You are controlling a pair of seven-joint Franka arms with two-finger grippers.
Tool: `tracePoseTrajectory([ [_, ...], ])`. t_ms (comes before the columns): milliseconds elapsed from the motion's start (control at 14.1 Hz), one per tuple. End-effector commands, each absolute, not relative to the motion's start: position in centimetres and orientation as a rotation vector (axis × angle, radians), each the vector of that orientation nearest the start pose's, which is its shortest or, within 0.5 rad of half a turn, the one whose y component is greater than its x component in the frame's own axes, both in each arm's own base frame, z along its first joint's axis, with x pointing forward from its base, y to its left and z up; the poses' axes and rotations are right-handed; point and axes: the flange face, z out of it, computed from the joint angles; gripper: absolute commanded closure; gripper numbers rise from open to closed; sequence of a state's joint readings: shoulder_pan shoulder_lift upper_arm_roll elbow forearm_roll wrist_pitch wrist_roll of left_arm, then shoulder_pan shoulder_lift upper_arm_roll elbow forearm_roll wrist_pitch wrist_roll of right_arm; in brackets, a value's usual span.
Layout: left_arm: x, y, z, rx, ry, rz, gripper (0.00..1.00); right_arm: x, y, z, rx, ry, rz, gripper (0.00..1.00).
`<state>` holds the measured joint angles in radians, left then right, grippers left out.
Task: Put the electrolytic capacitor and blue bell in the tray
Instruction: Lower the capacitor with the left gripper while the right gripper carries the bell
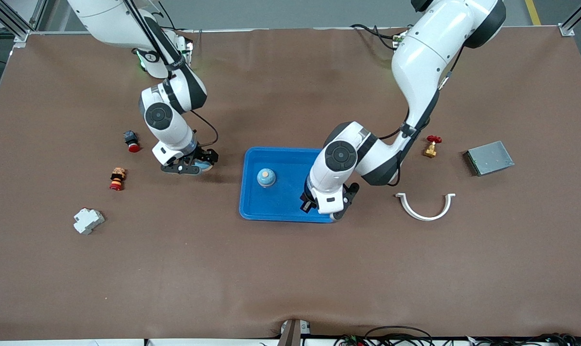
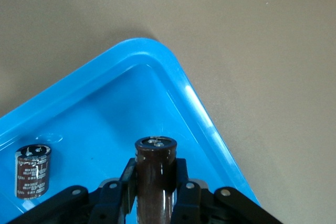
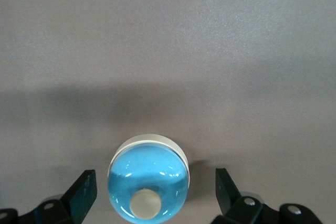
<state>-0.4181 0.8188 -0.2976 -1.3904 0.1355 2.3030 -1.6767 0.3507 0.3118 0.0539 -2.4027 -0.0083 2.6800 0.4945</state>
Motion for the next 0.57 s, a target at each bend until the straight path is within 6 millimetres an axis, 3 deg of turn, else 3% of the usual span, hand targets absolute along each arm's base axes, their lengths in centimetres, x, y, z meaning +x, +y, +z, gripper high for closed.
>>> tracePoseTrajectory([
  [0,59.7,-45.0,24.3,-2.898,-1.589,0.068,0.98,45.3,19.2,17.8,-3.136,0.121,0.062,0.0],
  [283,59.4,-44.9,22.8,-2.882,-1.575,0.083,0.98,45.1,19.4,17.5,-3.139,0.116,0.073,0.0],
  [354,59.4,-44.9,22.7,-2.881,-1.574,0.084,0.98,45.0,19.4,17.6,-3.14,0.114,0.075,0.1],
  [425,59.2,-44.9,22.6,-2.877,-1.572,0.085,0.98,45.0,19.5,17.6,-3.141,0.114,0.079,0.36],
  [496,59.2,-44.8,22.5,-2.871,-1.571,0.089,0.98,44.9,19.5,17.6,-3.142,0.116,0.084,0.68],
])
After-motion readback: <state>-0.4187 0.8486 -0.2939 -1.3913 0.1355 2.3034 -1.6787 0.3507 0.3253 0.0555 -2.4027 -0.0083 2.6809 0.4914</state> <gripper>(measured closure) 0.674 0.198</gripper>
